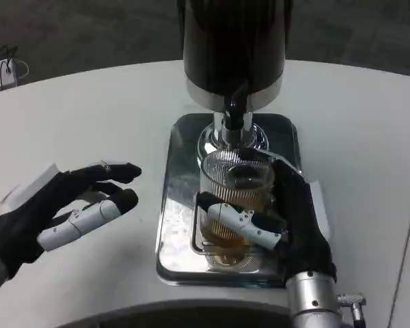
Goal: Grasp the cup under the faucet to collect the drink, then remove the cup.
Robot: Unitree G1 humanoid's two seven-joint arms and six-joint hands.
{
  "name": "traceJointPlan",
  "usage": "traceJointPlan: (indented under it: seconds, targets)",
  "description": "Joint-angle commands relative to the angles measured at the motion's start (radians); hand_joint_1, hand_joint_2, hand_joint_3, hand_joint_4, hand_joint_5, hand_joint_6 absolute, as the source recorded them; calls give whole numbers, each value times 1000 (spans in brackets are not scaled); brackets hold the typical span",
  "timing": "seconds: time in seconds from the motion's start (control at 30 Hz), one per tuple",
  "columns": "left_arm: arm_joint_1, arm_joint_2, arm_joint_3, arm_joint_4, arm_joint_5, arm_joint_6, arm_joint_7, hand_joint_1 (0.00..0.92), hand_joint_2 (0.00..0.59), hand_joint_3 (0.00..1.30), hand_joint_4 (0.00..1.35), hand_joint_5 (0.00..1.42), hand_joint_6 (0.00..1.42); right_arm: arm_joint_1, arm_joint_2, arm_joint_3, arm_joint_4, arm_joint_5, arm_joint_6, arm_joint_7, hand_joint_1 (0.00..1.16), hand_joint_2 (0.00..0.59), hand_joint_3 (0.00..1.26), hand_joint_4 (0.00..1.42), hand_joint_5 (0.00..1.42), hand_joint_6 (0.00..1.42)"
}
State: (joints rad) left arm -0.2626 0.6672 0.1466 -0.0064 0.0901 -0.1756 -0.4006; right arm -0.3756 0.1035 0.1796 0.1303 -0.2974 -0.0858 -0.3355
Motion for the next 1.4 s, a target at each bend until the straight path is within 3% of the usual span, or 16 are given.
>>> traceJointPlan:
  seconds: [0.03,0.3,0.67,1.0,1.4]
  targets:
    - [-6,9,-4,16,3,-15,-10,0,77,300,241,293,317,56,6,19,-90,11,18,55,1012,178,1060,1297,1386,1424]
    - [-35,3,-15,43,10,-24,-2,0,82,300,245,293,317,134,-21,23,-218,31,75,146,1010,168,1058,1311,1386,1424]
    - [-60,-4,-35,40,43,-46,16,0,83,278,216,279,305,258,-61,-3,-406,83,110,249,1007,164,1058,1297,1386,1424]
    - [-40,-3,-59,-29,113,-93,32,0,84,224,156,218,266,376,-142,-71,-643,125,143,344,1007,164,1057,1297,1386,1424]
    - [108,9,-31,-209,134,-104,20,0,78,94,0,55,185,476,-213,-135,-816,167,180,420,1008,164,1054,1297,1386,1424]
